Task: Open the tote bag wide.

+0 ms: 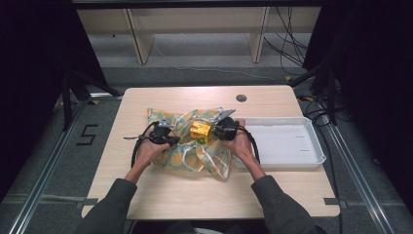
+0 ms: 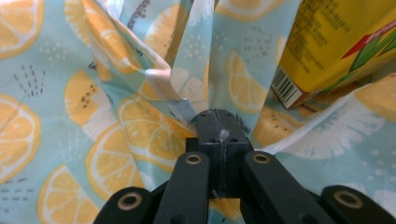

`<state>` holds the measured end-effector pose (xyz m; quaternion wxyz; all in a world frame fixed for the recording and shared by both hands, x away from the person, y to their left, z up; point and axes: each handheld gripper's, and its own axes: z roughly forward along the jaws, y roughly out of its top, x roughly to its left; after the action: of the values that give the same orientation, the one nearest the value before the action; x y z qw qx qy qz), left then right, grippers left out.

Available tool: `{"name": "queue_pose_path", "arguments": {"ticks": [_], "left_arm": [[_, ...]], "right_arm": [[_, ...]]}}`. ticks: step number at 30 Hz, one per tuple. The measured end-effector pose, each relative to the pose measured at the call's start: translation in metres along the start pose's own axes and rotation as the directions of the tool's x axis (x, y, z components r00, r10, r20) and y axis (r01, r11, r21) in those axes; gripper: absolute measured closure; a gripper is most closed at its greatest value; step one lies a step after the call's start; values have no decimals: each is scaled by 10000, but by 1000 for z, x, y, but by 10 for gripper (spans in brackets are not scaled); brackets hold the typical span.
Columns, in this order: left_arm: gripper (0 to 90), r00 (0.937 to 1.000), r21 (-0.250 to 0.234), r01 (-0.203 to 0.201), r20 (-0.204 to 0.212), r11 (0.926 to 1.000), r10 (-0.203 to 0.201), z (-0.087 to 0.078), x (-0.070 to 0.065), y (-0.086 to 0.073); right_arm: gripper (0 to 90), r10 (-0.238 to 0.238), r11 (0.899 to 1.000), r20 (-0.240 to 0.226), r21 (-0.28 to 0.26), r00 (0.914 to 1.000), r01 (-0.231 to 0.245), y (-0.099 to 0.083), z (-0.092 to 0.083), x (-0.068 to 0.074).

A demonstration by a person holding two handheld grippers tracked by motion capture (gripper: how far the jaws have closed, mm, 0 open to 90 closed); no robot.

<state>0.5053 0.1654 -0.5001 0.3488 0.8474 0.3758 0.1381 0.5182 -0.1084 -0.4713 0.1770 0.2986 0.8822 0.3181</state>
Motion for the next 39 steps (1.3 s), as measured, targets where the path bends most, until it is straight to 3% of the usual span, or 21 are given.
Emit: {"name": "queue_pose_path", "arguments": {"ticks": [1, 3, 8, 12, 13, 15, 19, 20, 21, 23, 24, 26, 27, 30, 32, 33, 34, 36, 37, 39], "left_arm": [[898, 10000, -5, -29, -74, 10000, 29, 1, 0, -1], [898, 9999, 123, 70, -78, 9999, -70, 4, 0, -3], [898, 9998, 348, -40, -204, 9994, 47, 0, 2, -6], [898, 9998, 562, -183, 21, 9983, 183, -7, -1, -12], [898, 9996, 528, -287, -15, 9982, 288, -10, -3, -12], [896, 9998, 92, -187, -81, 9998, 188, -14, -7, -12], [869, 9997, -248, -254, 14, 9994, 254, -25, -11, -10], [869, 9997, -361, -233, -42, 9991, 232, -30, -14, -10], [849, 9995, -485, -324, 18, 9983, 325, -36, -16, -9], [828, 9994, -743, -341, 39, 9967, 345, -45, -19, -8], [828, 9992, -964, -396, 52, 9946, 402, -52, -20, -7], [790, 9996, -1418, -6, 288, 9899, 48, -60, -24, -6], [762, 9989, -1567, 6, 453, 9876, 66, -69, -29, -6], [729, 9989, -1671, -89, 443, 9859, 165, -77, -35, -8], [687, 9986, -1850, -13, 514, 9827, 110, -84, -40, -11], [687, 9981, -1764, -242, 521, 9840, 339, -89, -41, -13], [654, 9981, -1869, -160, 554, 9823, 268, -96, -45, -18], [621, 9979, -1900, -189, 580, 9816, 304, -98, -47, -21], [621, 9978, -1985, -9, 652, 9801, 141, -99, -50, -24], [597, 9971, -1926, -224, 669, 9810, 359, -102, -52, -29]], "right_arm": [[900, 343, 9992, 147, 181, 9993, -345, -3, 0, -4], [900, 462, 9986, 44, 244, 9989, -463, -6, 1, -8], [900, 285, 9994, -20, 190, 9996, -285, -5, -1, -8], [900, 510, 9986, -76, 121, 9987, -509, -7, 0, -8], [896, 308, 9995, -30, 114, 9995, -308, -7, 1, -8], [853, 532, 9985, 25, 111, 9986, -532, -6, 0, -8], [785, 577, 9980, 33, -240, 9983, -577, -4, -5, -9], [774, 393, 9984, 47, -411, 9992, -391, -3, -9, -12], [729, 541, 9954, 6, -787, 9985, -538, 0, -18, -15], [719, 421, 9961, -140, -776, 9990, -430, 1, -23, -17], [702, 723, 9928, -194, -948, 9972, -738, 2, -27, -16], [652, 636, 9909, -319, -1169, 9975, -669, 5, -38, -18], [636, 589, 9854, -496, -1570, 9970, -661, 7, -46, -21], [603, 595, 9831, -697, -1690, 9958, -706, 9, -54, -21], [586, 533, 9745, -674, -2143, 9963, -667, 13, -60, -19], [586, 533, 9745, -674, -2143, 9963, -667, 13, -60, -19], [553, 303, 9762, -793, -2118, 9964, -465, 16, -64, -18], [536, 487, 9736, -837, -2186, 9953, -660, 16, -64, -16], [528, 418, 9716, -825, -2288, 9957, -597, 18, -64, -15], [504, 259, 9707, -918, -2358, 9954, -470, 20, -64, -14]]}}
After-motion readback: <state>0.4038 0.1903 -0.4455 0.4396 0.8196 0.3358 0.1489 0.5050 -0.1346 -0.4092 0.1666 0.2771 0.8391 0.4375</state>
